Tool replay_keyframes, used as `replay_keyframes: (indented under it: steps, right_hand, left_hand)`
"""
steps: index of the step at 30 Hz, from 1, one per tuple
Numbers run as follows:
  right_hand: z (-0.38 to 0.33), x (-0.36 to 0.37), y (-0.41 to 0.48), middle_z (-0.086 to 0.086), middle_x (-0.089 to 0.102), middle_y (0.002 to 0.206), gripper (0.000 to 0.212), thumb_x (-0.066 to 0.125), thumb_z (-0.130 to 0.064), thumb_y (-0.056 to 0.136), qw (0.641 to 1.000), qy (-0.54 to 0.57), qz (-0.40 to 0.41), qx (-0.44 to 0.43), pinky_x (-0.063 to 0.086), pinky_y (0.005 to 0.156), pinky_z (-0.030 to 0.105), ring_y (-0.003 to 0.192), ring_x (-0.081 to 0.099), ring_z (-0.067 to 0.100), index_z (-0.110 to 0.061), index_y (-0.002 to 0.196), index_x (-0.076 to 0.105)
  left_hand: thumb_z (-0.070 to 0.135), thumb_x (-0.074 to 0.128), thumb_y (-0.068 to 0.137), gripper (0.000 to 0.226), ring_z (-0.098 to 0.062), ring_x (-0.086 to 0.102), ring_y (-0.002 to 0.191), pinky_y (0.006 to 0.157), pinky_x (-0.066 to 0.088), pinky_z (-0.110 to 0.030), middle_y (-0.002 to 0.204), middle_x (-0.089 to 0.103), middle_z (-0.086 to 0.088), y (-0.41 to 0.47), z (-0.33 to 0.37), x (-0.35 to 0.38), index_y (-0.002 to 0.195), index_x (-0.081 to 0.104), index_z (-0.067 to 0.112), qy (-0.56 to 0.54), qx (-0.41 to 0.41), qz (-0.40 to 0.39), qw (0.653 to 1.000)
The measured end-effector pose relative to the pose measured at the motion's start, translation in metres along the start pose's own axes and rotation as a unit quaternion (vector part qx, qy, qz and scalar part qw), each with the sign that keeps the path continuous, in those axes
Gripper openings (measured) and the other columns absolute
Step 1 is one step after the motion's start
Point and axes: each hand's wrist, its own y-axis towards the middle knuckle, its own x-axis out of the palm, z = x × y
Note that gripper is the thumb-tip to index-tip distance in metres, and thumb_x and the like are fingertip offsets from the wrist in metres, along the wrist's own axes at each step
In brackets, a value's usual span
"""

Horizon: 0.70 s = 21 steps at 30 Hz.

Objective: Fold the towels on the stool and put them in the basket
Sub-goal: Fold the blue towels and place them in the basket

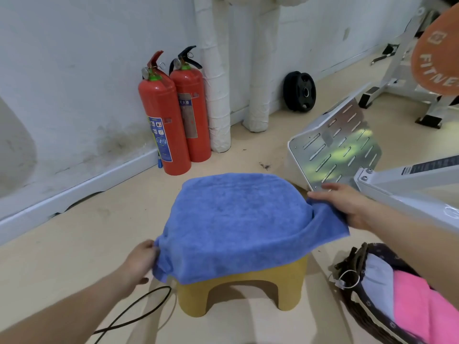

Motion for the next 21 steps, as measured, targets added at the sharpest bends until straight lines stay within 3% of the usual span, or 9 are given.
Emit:
replay_keyframes:
  steps: [3,5,6,9,12,15,17,19,21]
  right_hand:
    - [-0.035,-0.006,-0.015,0.022,0.062,0.12,0.079,0.065,0.006,0.081,0.992,0.037,-0.112,-0.038,0.051,0.088,0.043,0.103,0.063,0.033,-0.037,0.141,0.036]
    - [-0.056,-0.002,-0.031,0.021,0.062,0.121,0.09,0.062,0.014,0.08,0.98,-0.017,-0.182,-0.074,0.054,0.084,0.041,0.102,0.066,0.033,-0.049,0.138,0.033]
    - [-0.065,0.003,-0.038,0.017,0.062,0.121,0.094,0.062,0.016,0.079,0.972,-0.066,-0.204,-0.095,0.056,0.08,0.038,0.099,0.067,0.03,-0.051,0.138,0.032]
    - [-0.087,0.029,-0.06,0.003,0.06,0.118,0.096,0.07,0.007,0.075,0.929,-0.237,-0.174,-0.226,0.056,0.078,0.031,0.086,0.063,0.014,-0.052,0.139,0.029]
    - [-0.086,0.071,-0.077,-0.003,0.054,0.117,0.088,0.071,-0.002,0.072,0.849,-0.344,-0.112,-0.385,0.041,0.067,0.01,0.074,0.051,-0.002,-0.045,0.139,0.031]
    - [-0.054,0.113,-0.085,-0.004,0.047,0.127,0.088,0.066,-0.004,0.071,0.793,-0.381,-0.158,-0.449,0.039,0.084,0.013,0.099,0.048,-0.004,-0.041,0.142,0.028]
    - [-0.033,0.13,-0.086,-0.002,0.042,0.129,0.086,0.07,-0.006,0.072,0.819,-0.332,-0.168,-0.437,0.043,0.086,0.015,0.106,0.052,0.008,-0.037,0.141,0.029]
    - [-0.018,0.139,-0.084,0.002,0.042,0.118,0.073,0.076,-0.011,0.07,0.877,-0.24,-0.121,-0.398,0.043,0.072,0.01,0.086,0.054,0.012,-0.035,0.128,0.036]
    - [-0.012,0.145,-0.082,0.002,0.046,0.1,0.057,0.079,-0.018,0.068,0.903,-0.203,-0.041,-0.376,0.041,0.064,0.012,0.074,0.05,0.009,-0.027,0.108,0.04]
  left_hand:
    - [0.016,0.043,0.094,0.016,-0.023,0.061,0.061,0.069,0.054,-0.038,0.068,0.063,-0.008,0.0,0.019,-0.034,0.088,0.058,0.012,-0.131,0.006,-0.049,0.99]
    - [0.011,0.051,0.094,0.005,-0.022,0.062,0.055,0.062,0.057,-0.035,0.069,0.064,-0.01,0.0,0.028,-0.05,0.096,0.054,0.013,-0.207,0.007,-0.035,0.978]
    - [0.006,0.053,0.092,0.01,-0.023,0.061,0.055,0.059,0.057,-0.033,0.069,0.063,-0.012,0.001,0.03,-0.057,0.097,0.053,0.014,-0.229,0.008,-0.017,0.973]
    - [-0.004,0.056,0.087,0.022,-0.023,0.056,0.062,0.06,0.054,-0.03,0.078,0.061,-0.014,0.001,0.05,-0.07,0.099,0.057,0.013,-0.24,0.063,0.059,0.967]
    - [-0.009,0.057,0.083,0.031,-0.018,0.053,0.062,0.066,0.048,-0.028,0.078,0.059,-0.011,-0.012,0.084,-0.074,0.099,0.063,0.017,-0.252,0.144,0.08,0.953]
    - [-0.005,0.062,0.071,0.032,-0.018,0.041,0.054,0.056,0.044,-0.024,0.068,0.047,-0.008,-0.039,0.119,-0.068,0.092,0.069,0.018,-0.179,0.223,0.014,0.958]
    - [0.006,0.063,0.062,0.033,-0.015,0.048,0.061,0.059,0.046,-0.024,0.076,0.057,-0.005,-0.056,0.134,-0.051,0.086,0.071,0.026,-0.028,0.272,-0.025,0.962]
    - [0.009,0.065,0.063,0.034,-0.01,0.057,0.071,0.063,0.046,-0.019,0.09,0.065,0.006,-0.061,0.135,-0.022,0.089,0.069,0.032,0.114,0.315,-0.014,0.942]
    - [0.013,0.066,0.068,0.033,-0.009,0.06,0.084,0.073,0.049,-0.023,0.095,0.066,0.01,-0.059,0.125,0.003,0.094,0.064,0.034,0.178,0.342,0.028,0.922]
